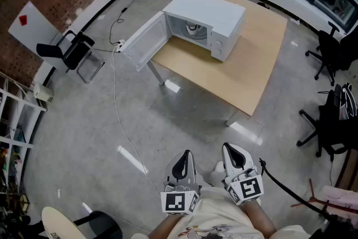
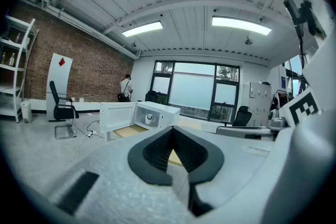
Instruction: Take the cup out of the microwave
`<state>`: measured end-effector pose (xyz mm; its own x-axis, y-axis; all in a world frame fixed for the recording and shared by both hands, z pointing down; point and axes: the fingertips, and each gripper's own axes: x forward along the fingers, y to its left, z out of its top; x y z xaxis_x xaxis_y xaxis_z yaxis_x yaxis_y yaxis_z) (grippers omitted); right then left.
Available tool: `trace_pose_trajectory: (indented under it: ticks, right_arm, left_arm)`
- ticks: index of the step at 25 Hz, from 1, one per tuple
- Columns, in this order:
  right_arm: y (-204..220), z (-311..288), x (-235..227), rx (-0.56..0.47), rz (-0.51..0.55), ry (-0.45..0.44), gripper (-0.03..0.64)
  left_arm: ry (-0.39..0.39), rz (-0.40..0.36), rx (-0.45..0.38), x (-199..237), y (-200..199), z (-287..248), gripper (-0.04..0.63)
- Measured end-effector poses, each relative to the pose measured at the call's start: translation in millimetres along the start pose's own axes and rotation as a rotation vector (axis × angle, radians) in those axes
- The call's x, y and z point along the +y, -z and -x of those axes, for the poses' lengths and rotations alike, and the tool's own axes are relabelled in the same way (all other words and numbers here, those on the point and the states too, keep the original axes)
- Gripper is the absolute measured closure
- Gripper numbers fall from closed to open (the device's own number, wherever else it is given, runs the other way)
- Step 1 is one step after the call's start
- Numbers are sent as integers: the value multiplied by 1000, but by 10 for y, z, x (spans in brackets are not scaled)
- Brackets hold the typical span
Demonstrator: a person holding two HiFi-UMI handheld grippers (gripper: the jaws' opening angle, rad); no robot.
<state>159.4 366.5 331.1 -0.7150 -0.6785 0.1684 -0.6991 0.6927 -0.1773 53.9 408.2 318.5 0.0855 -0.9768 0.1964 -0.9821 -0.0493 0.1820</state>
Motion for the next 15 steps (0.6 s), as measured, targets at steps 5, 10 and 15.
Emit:
trace_pose_trajectory:
  ticks: [5,10,15]
  right_arm:
    - [-8,-52,144,1,16,-12,611]
    - [-8,-122,205,-5,9,-26,611]
    - [-41,-285,300,-34,-42,-28,609]
  left_arm:
    - [11,26,1,67,14,43,594]
    - [24,28,-8,142,-22,45,594]
    - [30,20,-12,395,-95,46,594]
